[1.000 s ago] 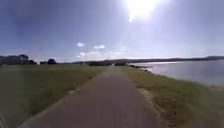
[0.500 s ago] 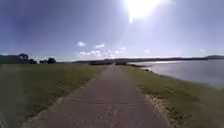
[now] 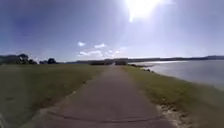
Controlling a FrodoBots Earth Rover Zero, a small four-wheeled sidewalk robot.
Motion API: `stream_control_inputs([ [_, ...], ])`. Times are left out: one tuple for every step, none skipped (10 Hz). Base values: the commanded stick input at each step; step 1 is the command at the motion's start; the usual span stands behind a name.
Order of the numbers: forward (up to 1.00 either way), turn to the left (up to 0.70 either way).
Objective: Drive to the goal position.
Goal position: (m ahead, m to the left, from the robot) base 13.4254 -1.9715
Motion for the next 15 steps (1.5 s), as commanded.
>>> stream_control_inputs([
  [0.85, 0.00],
  [0.85, 0.00],
  [0.85, 0.00],
  [0.85, 0.00],
  [0.85, 0.00],
  [0.85, 0.00],
  [0.85, 0.00],
  [0.85, 0.00],
  [0.85, 0.00],
  [0.85, 0.00],
  [0.85, 0.00],
  [0.85, 0.00],
  [0.85, 0.00],
  [0.85, -0.14],
  [0.85, 0.00],
])
